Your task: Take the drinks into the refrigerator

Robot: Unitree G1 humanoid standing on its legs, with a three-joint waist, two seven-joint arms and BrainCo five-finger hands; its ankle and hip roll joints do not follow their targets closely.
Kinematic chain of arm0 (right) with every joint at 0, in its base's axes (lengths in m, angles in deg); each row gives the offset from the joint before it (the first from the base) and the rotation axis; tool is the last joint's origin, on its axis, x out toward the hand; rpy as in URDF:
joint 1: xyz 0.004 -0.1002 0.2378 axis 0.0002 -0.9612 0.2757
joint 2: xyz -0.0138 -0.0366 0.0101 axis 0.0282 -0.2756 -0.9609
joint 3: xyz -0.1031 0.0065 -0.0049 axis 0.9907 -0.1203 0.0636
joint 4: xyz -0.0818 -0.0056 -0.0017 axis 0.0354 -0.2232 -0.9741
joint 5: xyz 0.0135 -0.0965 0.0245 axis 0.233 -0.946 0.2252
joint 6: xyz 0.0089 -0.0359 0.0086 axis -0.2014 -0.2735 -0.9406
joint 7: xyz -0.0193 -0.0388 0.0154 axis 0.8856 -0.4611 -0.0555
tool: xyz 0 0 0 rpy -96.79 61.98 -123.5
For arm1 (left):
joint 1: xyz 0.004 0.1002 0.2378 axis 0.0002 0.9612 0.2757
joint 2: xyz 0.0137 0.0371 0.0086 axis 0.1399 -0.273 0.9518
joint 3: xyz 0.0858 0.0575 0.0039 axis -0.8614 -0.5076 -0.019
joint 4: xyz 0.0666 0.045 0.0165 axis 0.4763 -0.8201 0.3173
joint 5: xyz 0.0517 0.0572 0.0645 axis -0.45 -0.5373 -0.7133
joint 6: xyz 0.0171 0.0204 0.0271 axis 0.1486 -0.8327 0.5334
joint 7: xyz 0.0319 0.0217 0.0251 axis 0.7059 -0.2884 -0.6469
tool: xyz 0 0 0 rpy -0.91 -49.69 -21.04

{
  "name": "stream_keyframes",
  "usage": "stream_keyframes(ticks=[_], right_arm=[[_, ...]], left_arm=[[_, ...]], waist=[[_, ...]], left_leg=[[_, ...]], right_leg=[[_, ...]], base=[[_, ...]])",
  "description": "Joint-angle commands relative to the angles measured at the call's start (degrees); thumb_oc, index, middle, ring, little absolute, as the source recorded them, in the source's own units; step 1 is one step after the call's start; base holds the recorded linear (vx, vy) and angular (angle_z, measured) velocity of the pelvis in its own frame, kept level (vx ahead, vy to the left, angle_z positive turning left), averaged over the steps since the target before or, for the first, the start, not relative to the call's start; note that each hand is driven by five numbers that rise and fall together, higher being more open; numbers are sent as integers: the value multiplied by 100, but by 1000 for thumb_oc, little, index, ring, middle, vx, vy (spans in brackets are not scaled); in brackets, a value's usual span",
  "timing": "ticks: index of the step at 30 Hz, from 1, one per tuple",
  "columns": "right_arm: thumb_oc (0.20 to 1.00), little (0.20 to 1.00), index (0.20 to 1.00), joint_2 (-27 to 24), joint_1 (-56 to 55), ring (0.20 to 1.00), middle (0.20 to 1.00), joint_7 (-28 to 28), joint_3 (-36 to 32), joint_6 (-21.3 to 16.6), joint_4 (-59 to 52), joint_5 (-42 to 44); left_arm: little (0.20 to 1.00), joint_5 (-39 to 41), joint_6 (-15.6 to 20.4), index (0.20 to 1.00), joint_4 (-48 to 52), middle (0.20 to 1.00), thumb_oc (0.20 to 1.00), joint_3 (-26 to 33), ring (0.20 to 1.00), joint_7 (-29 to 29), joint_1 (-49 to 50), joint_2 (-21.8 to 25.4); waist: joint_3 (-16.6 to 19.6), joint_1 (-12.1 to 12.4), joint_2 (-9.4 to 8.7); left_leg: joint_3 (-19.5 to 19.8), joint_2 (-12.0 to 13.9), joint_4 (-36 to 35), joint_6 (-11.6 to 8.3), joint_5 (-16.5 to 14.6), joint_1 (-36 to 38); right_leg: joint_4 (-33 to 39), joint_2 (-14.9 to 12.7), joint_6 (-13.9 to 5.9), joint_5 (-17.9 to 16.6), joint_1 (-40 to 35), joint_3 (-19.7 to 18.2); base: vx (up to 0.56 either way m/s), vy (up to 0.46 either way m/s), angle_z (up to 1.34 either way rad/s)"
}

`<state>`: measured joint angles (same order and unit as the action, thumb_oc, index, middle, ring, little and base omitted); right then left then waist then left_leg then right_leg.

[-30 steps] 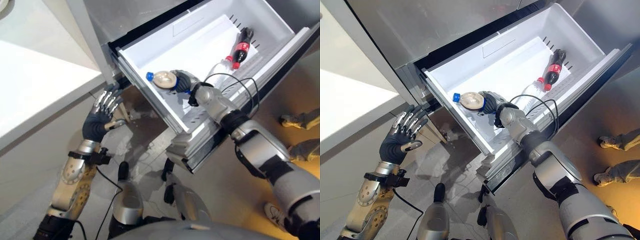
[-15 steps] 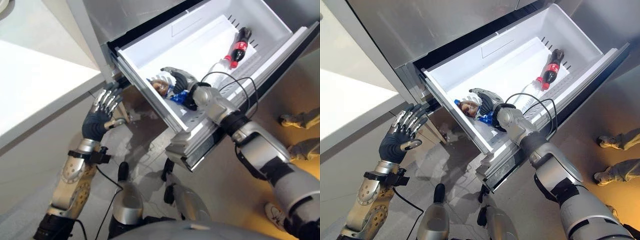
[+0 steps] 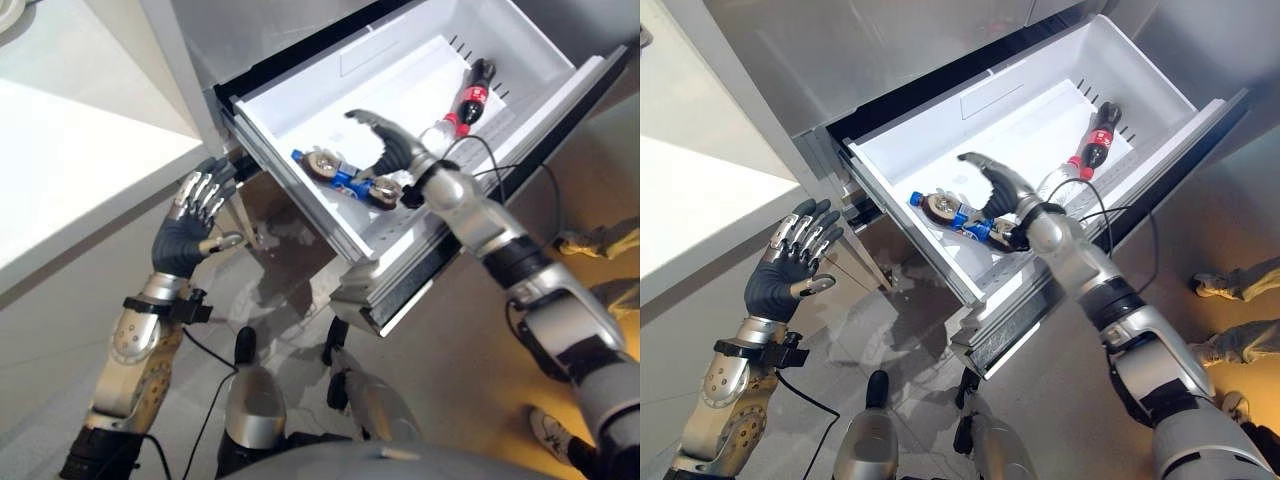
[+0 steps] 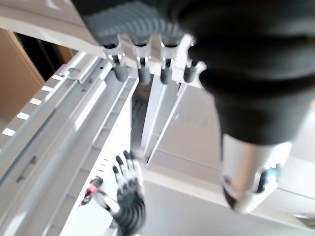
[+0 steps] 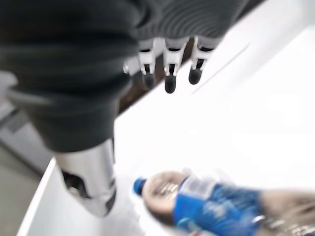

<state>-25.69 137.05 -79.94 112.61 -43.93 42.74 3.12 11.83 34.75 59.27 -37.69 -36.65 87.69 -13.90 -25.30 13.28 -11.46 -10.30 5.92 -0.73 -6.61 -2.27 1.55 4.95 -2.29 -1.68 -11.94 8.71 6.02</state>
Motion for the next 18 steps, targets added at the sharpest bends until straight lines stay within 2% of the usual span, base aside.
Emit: stream_keyframes(ticks=[1, 5, 7, 10, 16, 18], right_arm=[[1000, 1000, 1000, -753, -310, 1000, 1000, -426, -818, -589, -1097, 531], [1000, 1000, 1000, -1061, -1085, 1000, 1000, -492, -1503, -764, -1675, 743], [1000, 1000, 1000, -1250, -1757, 1000, 1000, -539, -2137, -933, -2128, 817], [1000, 1000, 1000, -1291, -2219, 1000, 1000, -579, -2567, -1011, -2447, 853], [1000, 1000, 1000, -1192, -3493, 1000, 1000, -702, -3732, -1215, -2935, 838], [1000, 1000, 1000, -896, -4145, 1000, 1000, -742, -4174, -1296, -3048, 800]], left_arm=[[1000, -194, 309, 1000, 739, 1000, 1000, 235, 1000, 185, 255, 200], [1000, -210, 321, 1000, 686, 1000, 1000, 207, 1000, 277, 270, 227], [1000, -250, 314, 1000, 664, 1000, 1000, 281, 1000, 372, 362, 220], [1000, -272, 312, 1000, 654, 1000, 1000, 316, 1000, 412, 451, 205], [1000, -370, 318, 1000, 602, 1000, 1000, 552, 1000, 447, 621, -3], [1000, -491, 349, 1000, 604, 1000, 1000, 697, 1000, 444, 719, -96]], waist=[[236, -37, 28], [406, -91, -32], [566, -201, -49], [673, -252, -55], [960, -516, 21], [1071, -634, 97]], left_leg=[[538, -347, -345, 639, 74, -132], [563, -374, -362, 649, 45, -44], [552, -407, -362, 668, 10, 47], [546, -424, -368, 679, -18, 104], [473, -469, -388, 705, -74, 218], [422, -491, -393, 727, -112, 276]], right_leg=[[-1168, -219, -375, 859, -44, 283], [-1131, -244, -384, 887, -177, 332], [-1080, -232, -398, 900, -287, 312], [-998, -226, -413, 906, -375, 301], [-813, -223, -459, 883, -529, 131], [-741, -231, -486, 859, -583, 44]], base=[[39, 2, 5], [57, 2, 7], [82, 19, -2], [42, 18, -4], [40, 38, -4], [41, 57, -9]])
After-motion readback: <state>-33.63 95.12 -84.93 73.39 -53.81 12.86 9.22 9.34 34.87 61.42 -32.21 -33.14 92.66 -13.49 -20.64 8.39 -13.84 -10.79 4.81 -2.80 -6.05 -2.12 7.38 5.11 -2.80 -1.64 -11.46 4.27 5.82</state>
